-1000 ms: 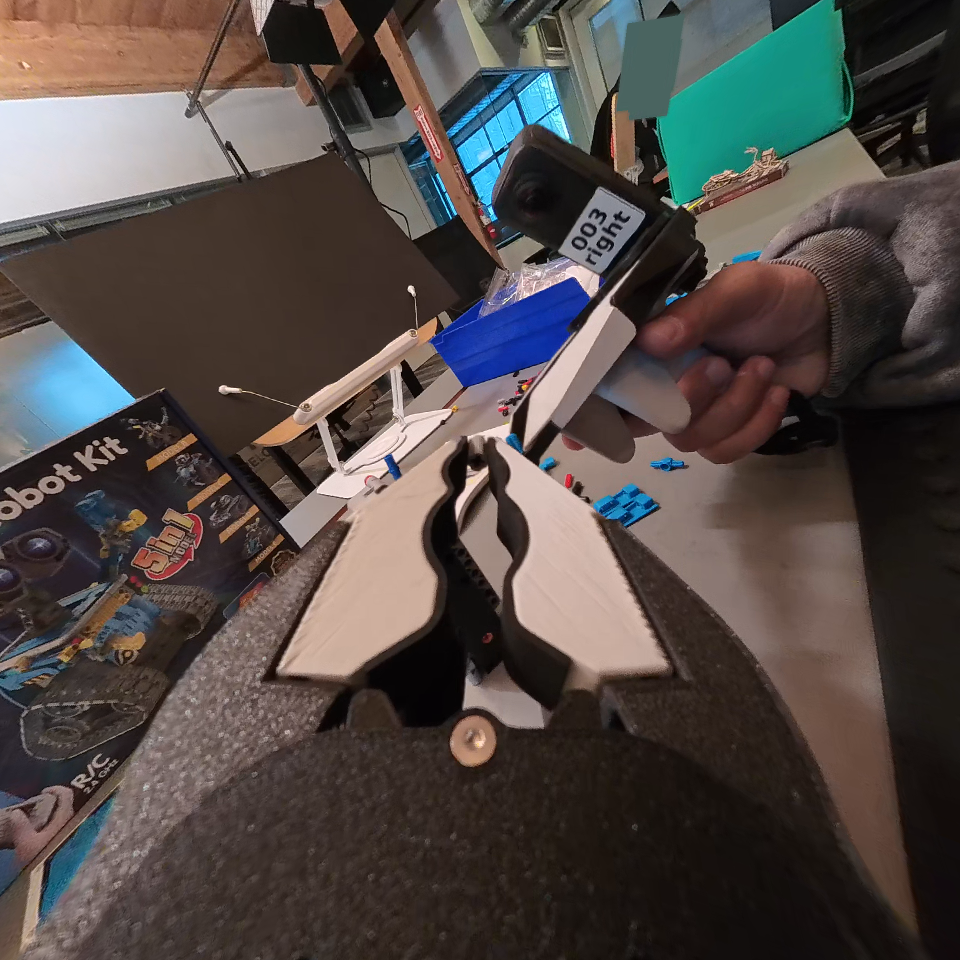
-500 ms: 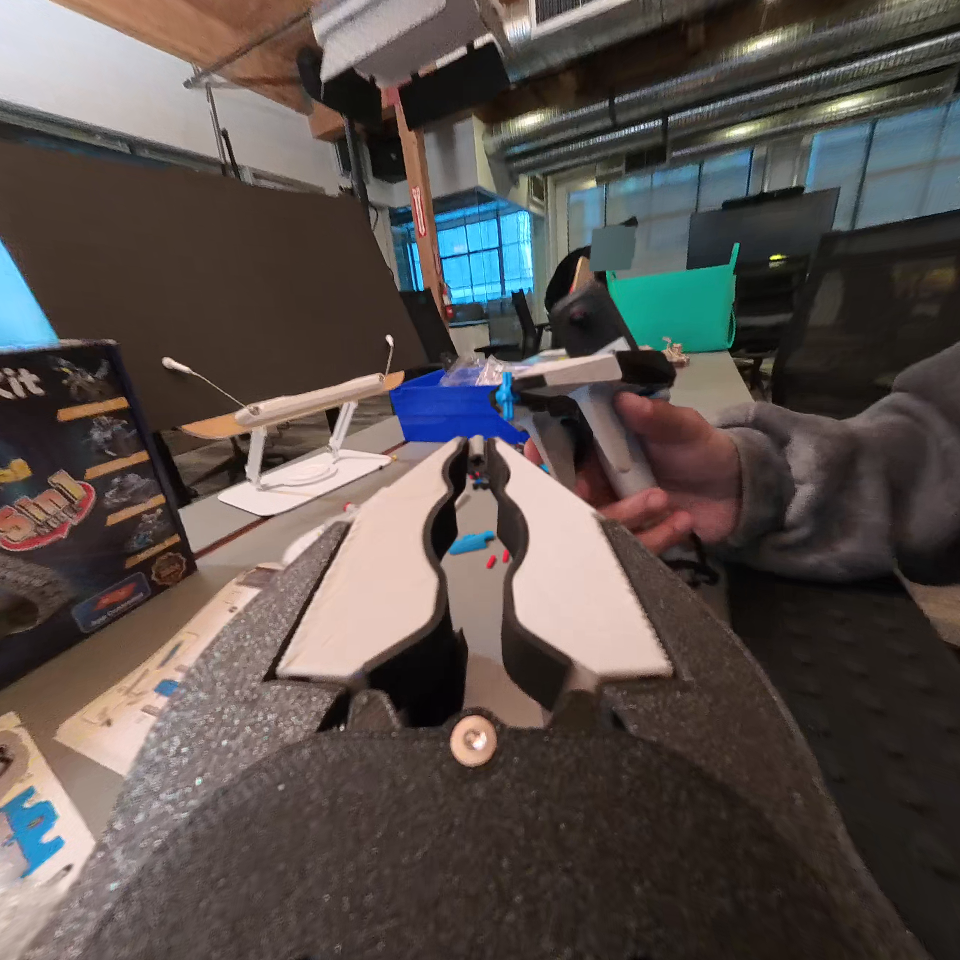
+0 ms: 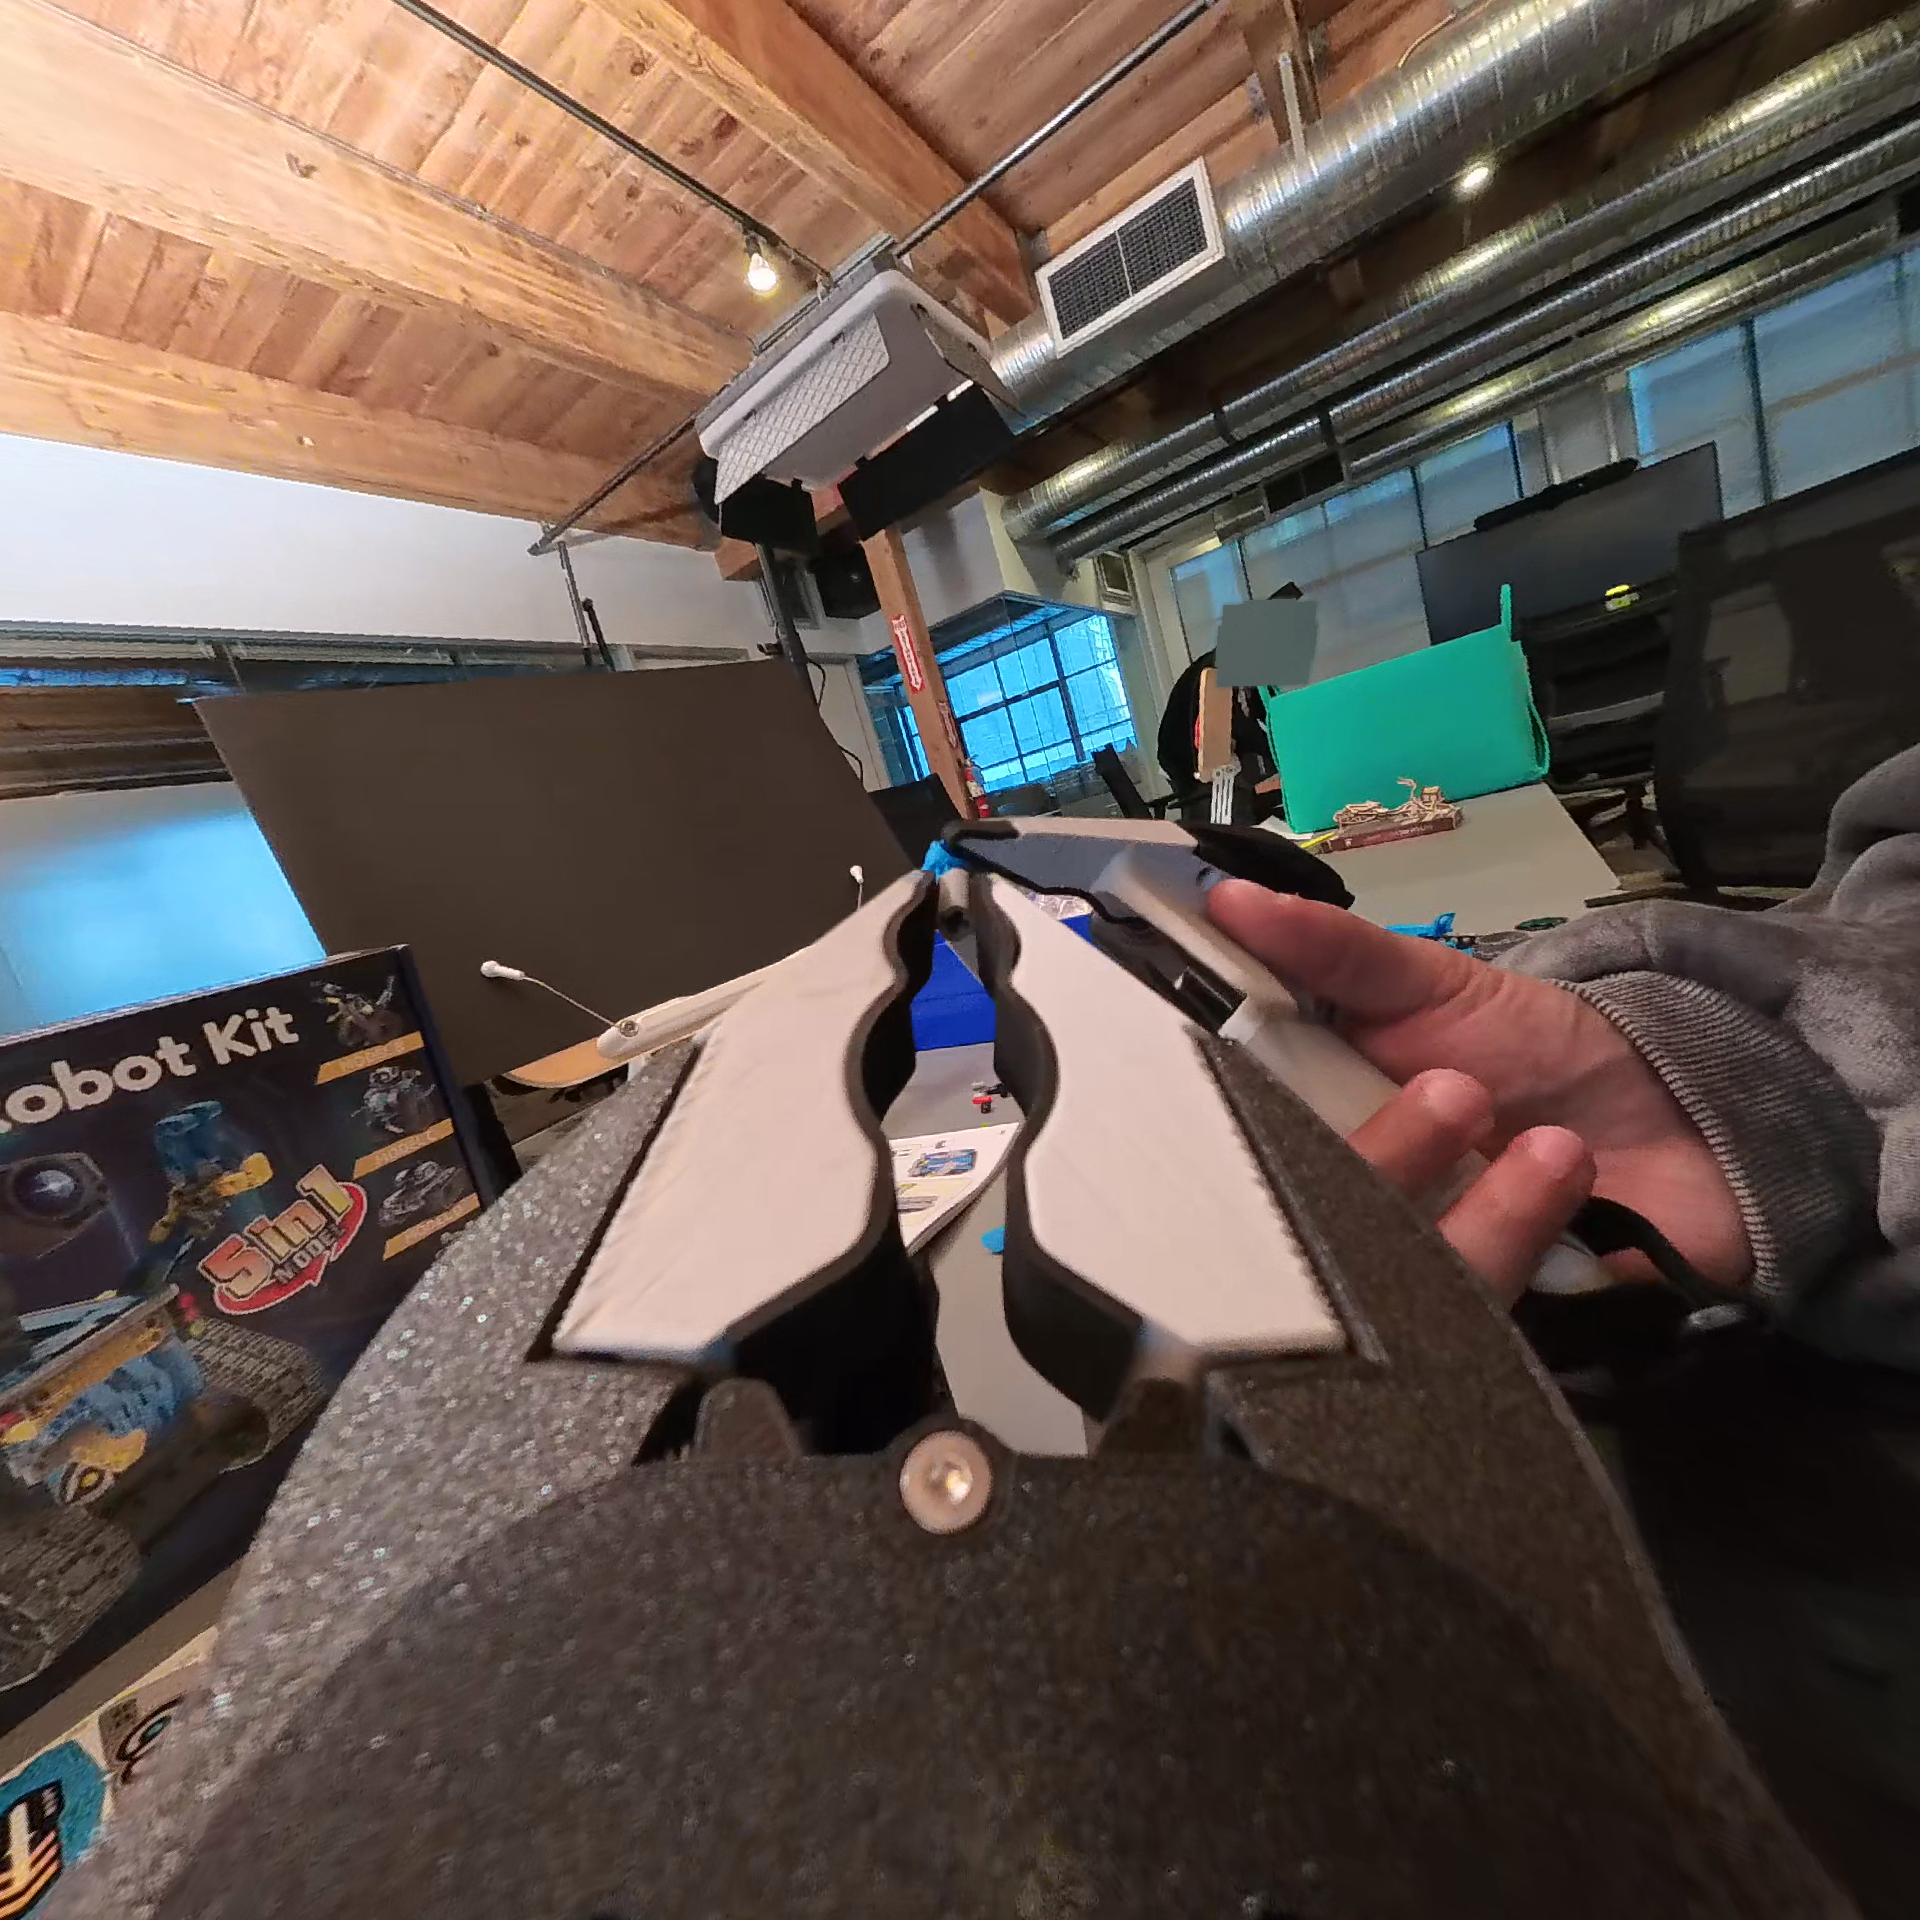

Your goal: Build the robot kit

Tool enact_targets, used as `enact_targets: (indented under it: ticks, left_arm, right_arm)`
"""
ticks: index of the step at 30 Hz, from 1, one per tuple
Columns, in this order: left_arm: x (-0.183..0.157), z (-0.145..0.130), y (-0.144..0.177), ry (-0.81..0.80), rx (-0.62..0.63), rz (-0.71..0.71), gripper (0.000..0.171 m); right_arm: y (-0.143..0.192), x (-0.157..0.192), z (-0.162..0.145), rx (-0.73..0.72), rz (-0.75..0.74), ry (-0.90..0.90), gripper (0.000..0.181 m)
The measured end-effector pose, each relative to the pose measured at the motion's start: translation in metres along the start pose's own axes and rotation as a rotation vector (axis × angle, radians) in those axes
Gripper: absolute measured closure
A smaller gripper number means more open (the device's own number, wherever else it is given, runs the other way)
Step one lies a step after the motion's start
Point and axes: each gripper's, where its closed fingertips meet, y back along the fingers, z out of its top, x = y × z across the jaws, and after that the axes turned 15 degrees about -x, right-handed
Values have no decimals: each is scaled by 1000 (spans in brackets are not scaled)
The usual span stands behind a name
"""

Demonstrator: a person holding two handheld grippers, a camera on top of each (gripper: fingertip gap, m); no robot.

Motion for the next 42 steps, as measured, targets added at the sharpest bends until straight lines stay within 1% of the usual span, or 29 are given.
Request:
enact_targets:
  ticks: [6,12,16,21,24,28,30,33,37,42]
  left_arm:
    - [2,-5,1,-4,18,0,165]
    - [2,-5,0,131,15,10,165]
    - [1,0,0,203,-12,21,165]
    - [1,3,-1,337,-38,40,165]
    - [2,3,-1,449,-47,47,165]
    - [2,5,-2,542,-63,40,165]
    - [2,5,-2,635,-71,36,165]
    - [1,8,-2,711,-86,21,165]
    - [3,6,-2,844,-90,22,165]
    - [5,3,-2,903,-86,21,165]
  right_arm:
    - [3,-2,0,5,-11,-13,174]
    - [2,-3,1,23,-7,55,174]
    - [1,3,-1,18,16,91,174]
    - [-1,6,-1,9,28,141,174]
    - [-1,6,-1,12,25,184,175]
    - [-2,8,-2,11,34,199,174]
    - [-2,9,-1,8,35,248,173]
    - [-4,13,-2,6,49,317,174]
    - [-4,10,-1,6,34,350,174]
    - [-5,7,0,0,21,355,174]
